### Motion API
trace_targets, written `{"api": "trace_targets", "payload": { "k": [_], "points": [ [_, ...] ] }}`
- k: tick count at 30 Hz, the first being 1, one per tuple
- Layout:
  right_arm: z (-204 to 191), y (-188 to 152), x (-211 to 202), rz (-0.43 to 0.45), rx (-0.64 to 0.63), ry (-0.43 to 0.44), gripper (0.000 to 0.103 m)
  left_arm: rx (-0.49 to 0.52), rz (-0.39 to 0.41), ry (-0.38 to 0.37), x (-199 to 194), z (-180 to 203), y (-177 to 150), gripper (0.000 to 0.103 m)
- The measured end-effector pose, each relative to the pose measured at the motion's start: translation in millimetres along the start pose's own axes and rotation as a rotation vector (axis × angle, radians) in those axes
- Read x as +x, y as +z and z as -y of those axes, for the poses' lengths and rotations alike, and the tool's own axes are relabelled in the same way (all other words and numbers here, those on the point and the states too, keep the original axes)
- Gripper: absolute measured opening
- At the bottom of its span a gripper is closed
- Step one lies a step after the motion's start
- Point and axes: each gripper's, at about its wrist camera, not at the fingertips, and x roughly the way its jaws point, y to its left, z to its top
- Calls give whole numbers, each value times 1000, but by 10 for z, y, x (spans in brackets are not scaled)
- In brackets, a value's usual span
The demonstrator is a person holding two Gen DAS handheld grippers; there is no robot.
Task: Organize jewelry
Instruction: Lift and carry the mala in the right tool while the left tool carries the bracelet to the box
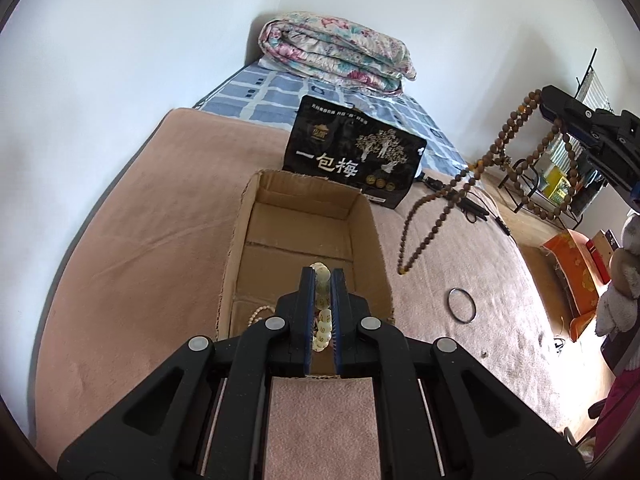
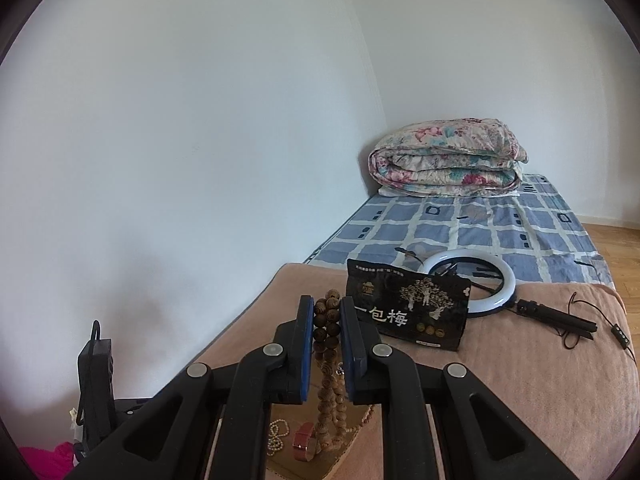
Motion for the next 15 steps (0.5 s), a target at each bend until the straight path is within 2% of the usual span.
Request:
{"api": "trace_targets", "payload": {
  "k": [15],
  "points": [
    [19,-318,823,-124,6,28,11,-18,-55,32,353,-100,43,5]
  ]
}}
